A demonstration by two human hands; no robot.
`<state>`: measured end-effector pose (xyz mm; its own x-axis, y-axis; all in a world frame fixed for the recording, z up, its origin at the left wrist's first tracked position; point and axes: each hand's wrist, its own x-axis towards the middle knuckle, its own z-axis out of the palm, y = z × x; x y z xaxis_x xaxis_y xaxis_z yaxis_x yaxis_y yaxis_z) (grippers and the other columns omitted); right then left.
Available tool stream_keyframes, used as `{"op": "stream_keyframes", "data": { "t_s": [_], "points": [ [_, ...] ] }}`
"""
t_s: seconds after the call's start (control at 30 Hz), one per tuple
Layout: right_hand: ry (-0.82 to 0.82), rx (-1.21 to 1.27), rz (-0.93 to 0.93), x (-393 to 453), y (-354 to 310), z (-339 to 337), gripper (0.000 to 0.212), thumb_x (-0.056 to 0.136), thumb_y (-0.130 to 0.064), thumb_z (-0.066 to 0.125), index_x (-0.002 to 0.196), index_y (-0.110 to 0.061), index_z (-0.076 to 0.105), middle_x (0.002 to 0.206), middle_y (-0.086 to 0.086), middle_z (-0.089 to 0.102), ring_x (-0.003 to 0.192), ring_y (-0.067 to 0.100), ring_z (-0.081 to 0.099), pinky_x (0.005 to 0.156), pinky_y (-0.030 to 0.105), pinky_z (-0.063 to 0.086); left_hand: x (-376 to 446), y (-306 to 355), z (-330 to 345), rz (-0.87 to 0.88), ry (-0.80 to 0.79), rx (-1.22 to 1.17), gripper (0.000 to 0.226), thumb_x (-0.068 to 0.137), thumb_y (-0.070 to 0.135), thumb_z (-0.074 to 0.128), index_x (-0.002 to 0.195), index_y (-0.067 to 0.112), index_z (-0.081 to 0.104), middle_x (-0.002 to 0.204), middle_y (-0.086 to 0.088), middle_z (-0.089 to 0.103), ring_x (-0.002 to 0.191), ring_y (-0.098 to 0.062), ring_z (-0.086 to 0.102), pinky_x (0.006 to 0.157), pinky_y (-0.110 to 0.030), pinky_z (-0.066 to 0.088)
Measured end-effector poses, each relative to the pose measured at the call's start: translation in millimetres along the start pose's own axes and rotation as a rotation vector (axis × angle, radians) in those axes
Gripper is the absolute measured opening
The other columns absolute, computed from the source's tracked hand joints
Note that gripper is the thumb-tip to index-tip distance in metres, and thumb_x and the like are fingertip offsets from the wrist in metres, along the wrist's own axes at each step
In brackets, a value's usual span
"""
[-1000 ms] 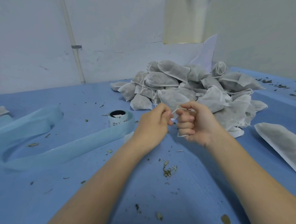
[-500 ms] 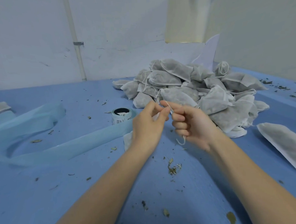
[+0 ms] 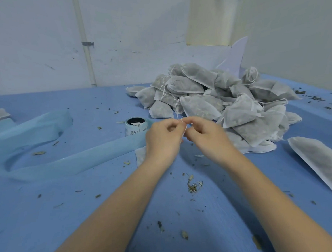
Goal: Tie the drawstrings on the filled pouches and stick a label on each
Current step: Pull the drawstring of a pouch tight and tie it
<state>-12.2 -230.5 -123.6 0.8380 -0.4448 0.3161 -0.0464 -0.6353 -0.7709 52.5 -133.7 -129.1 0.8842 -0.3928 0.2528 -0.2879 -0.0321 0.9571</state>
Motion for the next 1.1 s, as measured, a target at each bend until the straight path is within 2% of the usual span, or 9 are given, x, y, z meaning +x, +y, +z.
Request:
{"op": "stream_keyframes", "data": {
  "t_s": [0.07, 0.17, 0.33, 0.47, 0.57, 0.67, 0.77, 0.93, 1.1],
  "points": [
    [0.076, -0.05, -0.063, 0, 0, 3, 0.02, 0.089, -0.011, 0.051, 0.093, -0.031, 0.052, 0.058, -0.005, 0.055, 0.054, 0.002, 0.049, 0.056, 0.011, 0.039, 0, 0, 1, 0.005, 0.001, 0.024, 0.016, 0.085, 0.025, 0.061, 0.074, 0.022, 0.072, 0.054, 0.016, 0.063, 0.046, 0.003, 0.055, 0.055, -0.014, 0.043],
    [0.158, 0.01, -0.079, 1, 4, 3, 0.026, 0.089, -0.014, 0.058, 0.085, -0.03, 0.038, 0.06, -0.003, 0.055, 0.052, 0.002, 0.049, 0.058, 0.008, 0.038, -1, -1, 0, -0.023, 0.002, -0.05, 0.017, 0.087, 0.023, 0.061, 0.074, 0.021, 0.072, 0.06, 0.012, 0.067, 0.047, 0.003, 0.054, 0.053, -0.01, 0.041],
    [0.039, 0.261, 0.125, 3, 11, -6, 0.006, 0.088, -0.026, 0.065, 0.084, -0.021, 0.064, 0.059, -0.009, 0.05, 0.049, 0.003, 0.041, 0.057, 0.018, 0.035, -2, 3, -2, -0.112, -0.014, -0.259, 0.017, 0.091, 0.012, 0.057, 0.079, 0.014, 0.069, 0.068, 0.001, 0.067, 0.064, -0.007, 0.06, 0.063, -0.022, 0.044],
    [-0.086, 0.367, 0.13, 4, 12, -14, 0.018, 0.09, -0.024, 0.064, 0.093, -0.01, 0.075, 0.048, -0.016, 0.04, 0.045, 0.004, 0.031, 0.046, 0.012, 0.029, -4, 6, -4, -0.121, -0.097, -0.404, 0.017, 0.093, 0.007, 0.054, 0.08, 0.009, 0.065, 0.067, 0.003, 0.064, 0.057, 0.002, 0.06, 0.056, -0.01, 0.046],
    [-0.103, 0.371, 0.148, 3, 11, -18, 0.017, 0.087, -0.025, 0.068, 0.088, -0.012, 0.077, 0.045, -0.015, 0.036, 0.045, 0.004, 0.026, 0.043, 0.012, 0.026, -8, 8, -6, -0.1, -0.208, -0.496, 0.022, 0.093, 0.0, 0.05, 0.075, 0.003, 0.063, 0.063, 0.005, 0.061, 0.06, 0.001, 0.058, 0.059, -0.008, 0.044],
    [-0.074, 0.408, 0.218, 4, 11, -22, 0.023, 0.081, -0.023, 0.073, 0.079, 0.0, 0.072, 0.053, -0.006, 0.031, 0.044, 0.006, 0.024, 0.04, 0.013, 0.023, -7, 4, -3, 0.035, -0.19, -0.161, 0.024, 0.091, 0.01, 0.057, 0.071, 0.017, 0.067, 0.066, 0.008, 0.06, 0.067, -0.007, 0.052, 0.07, -0.017, 0.039],
    [-0.029, 0.535, 0.314, 7, 10, -21, 0.035, 0.083, -0.021, 0.073, 0.082, 0.013, 0.067, 0.059, -0.001, 0.034, 0.043, 0.006, 0.024, 0.038, 0.015, 0.023, -8, 1, -3, 0.235, -0.052, 0.249, 0.021, 0.089, 0.024, 0.061, 0.07, 0.031, 0.065, 0.067, 0.018, 0.057, 0.069, 0.0, 0.05, 0.07, -0.008, 0.034],
    [-0.057, 0.594, 0.275, 5, 5, -18, 0.017, 0.08, -0.026, 0.075, 0.079, -0.009, 0.077, 0.056, -0.006, 0.042, 0.044, 0.005, 0.029, 0.041, 0.014, 0.026, -9, -3, -2, 0.277, 0.072, 0.27, 0.014, 0.089, 0.023, 0.061, 0.083, 0.017, 0.072, 0.084, 0.01, 0.068, 0.083, -0.002, 0.055, 0.074, -0.006, 0.034],
    [0.04, 0.477, 0.234, 3, 5, -15, 0.008, 0.083, -0.02, 0.072, 0.08, -0.016, 0.078, 0.045, -0.011, 0.035, 0.044, 0.005, 0.029, 0.043, 0.014, 0.029, -6, -2, 0, 0.174, 0.073, 0.221, 0.015, 0.09, 0.026, 0.058, 0.088, 0.019, 0.071, 0.076, 0.019, 0.063, 0.079, 0.004, 0.054, 0.069, 0.001, 0.034]
  ]
}}
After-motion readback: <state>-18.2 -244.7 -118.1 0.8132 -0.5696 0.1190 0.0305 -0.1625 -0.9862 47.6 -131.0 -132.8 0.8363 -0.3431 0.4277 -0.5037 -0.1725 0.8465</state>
